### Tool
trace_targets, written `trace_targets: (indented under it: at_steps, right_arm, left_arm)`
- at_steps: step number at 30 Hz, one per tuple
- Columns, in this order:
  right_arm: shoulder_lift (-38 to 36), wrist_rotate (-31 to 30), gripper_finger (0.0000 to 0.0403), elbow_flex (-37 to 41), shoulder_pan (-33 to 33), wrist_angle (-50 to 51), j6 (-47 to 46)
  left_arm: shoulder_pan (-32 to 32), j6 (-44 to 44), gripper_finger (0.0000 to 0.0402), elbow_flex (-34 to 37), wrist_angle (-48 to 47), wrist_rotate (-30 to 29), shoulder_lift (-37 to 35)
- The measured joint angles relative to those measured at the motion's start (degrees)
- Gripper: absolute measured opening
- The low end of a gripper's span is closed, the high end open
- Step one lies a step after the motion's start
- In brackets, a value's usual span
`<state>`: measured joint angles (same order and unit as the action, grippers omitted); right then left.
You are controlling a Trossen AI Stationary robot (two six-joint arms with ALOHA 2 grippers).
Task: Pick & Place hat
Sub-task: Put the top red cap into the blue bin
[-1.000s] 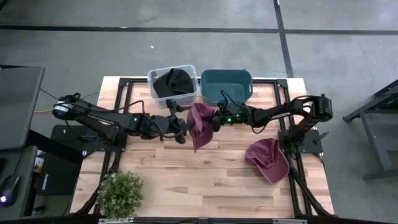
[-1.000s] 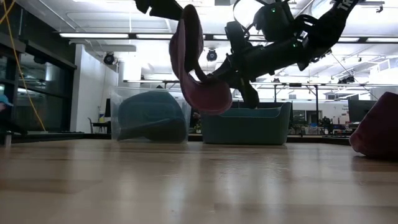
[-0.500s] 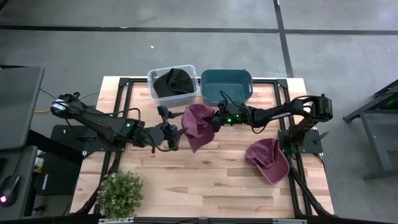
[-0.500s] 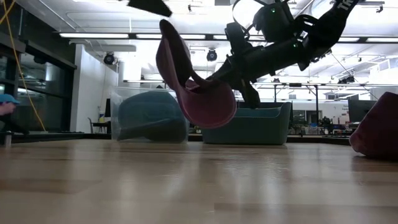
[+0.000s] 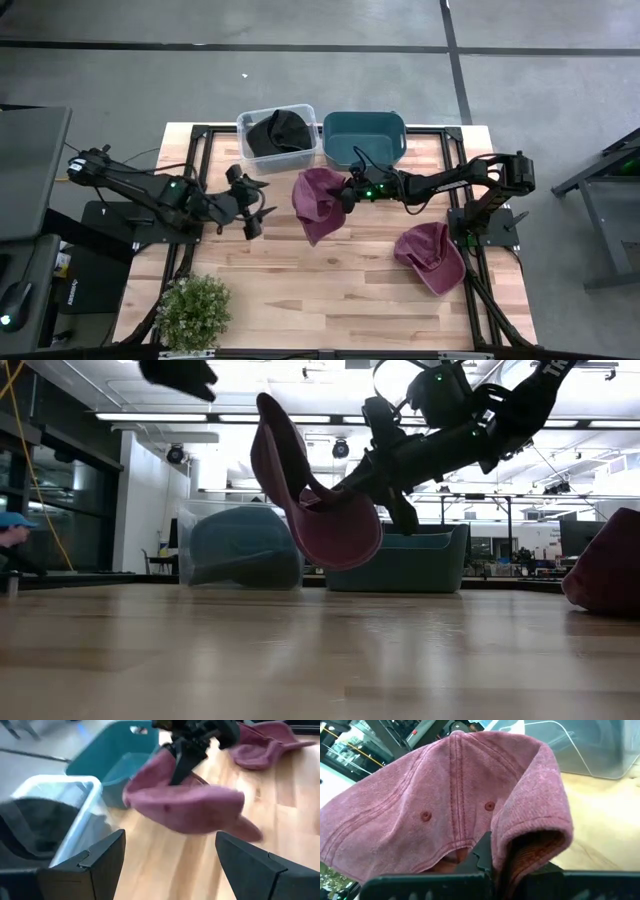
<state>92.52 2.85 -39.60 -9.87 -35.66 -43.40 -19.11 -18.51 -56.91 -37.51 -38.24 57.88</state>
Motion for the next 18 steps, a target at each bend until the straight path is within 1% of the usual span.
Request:
trace_targets:
  at_steps: [4, 8, 15, 18]
  right_arm:
    - [-0.01, 0.61, 0.001, -0.01, 0.0, 0.41, 0.09]
    - [-0.01, 0.65, 0.001, -0.01, 0.13, 0.77, 0.41]
    - [-0.01, 1.4, 0.001, -0.03, 0.13, 0.77, 0.42]
    - [-0.03, 2.19, 0.001, -0.07, 0.13, 0.77, 0.42]
  left_arm:
    - [0.0, -4.08, 0.0292, 4.2, 0.73, 3.42, -3.8]
    - [0.02, -6.44, 0.0292, 10.37, 5.52, 4.61, -8.25]
    - [0.0, -7.32, 0.0292, 22.68, 20.37, 7.47, -17.58]
    - [0.0, -7.37, 0.0292, 26.97, 25.23, 7.5, -20.78]
